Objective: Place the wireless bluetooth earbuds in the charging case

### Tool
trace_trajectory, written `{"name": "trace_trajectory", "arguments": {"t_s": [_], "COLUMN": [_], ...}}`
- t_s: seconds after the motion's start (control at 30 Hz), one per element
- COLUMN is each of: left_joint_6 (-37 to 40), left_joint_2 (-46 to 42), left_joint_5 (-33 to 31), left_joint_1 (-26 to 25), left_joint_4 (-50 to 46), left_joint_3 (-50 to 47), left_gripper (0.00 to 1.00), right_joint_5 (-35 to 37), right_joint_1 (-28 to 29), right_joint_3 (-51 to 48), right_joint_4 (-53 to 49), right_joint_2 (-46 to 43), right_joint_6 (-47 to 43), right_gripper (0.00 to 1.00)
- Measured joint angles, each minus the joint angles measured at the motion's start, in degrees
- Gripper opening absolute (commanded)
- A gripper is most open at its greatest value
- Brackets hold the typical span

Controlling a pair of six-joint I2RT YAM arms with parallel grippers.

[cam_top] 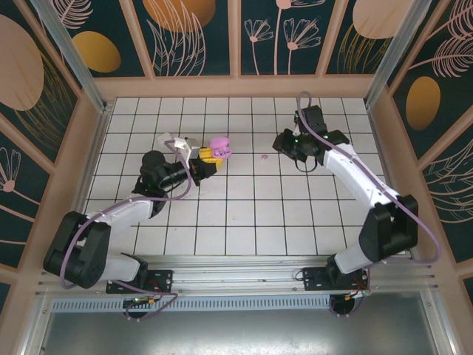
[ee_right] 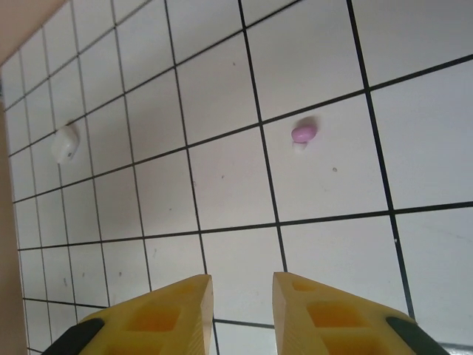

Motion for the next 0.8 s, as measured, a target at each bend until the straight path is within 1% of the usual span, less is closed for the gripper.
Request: {"name": "trace_trajectory", "arguments": {"t_s": [0.17,0.3,0.37,0.53,0.8], "left_joint_6": [0.24,0.59,0.90,1.33,1.79], "left_joint_2": [-1.05,-2.08,-2.78,-4.57,-5.84], "left_joint_5": [0.11,0.09,0.04,-0.09,-0.17], "left_joint_1": [0.61,0.81,0.81,1.01,1.01], "left_joint_4": [-1.70,-2.73,-3.28,-4.39,-5.60], "left_joint_3": [0.00,-0.07,-0.31,-1.36,-2.58], "left_gripper": [0.16,0.16,0.16,0.16,0.16], "right_joint_5": [-0.28,0.63,1.25,2.69,3.98], "right_joint_1": [-0.02,0.59,0.90,2.08,3.74], "right_joint_3": [1.84,3.58,3.63,4.66,12.20], "right_joint_4": [0.90,1.16,1.31,1.27,1.16], "right_joint_2": [9.14,16.20,18.64,24.39,30.95], "right_joint_6": [0.92,1.51,1.92,2.43,2.34], "right_gripper": [0.31,0.36,0.38,0.39,0.39]}}
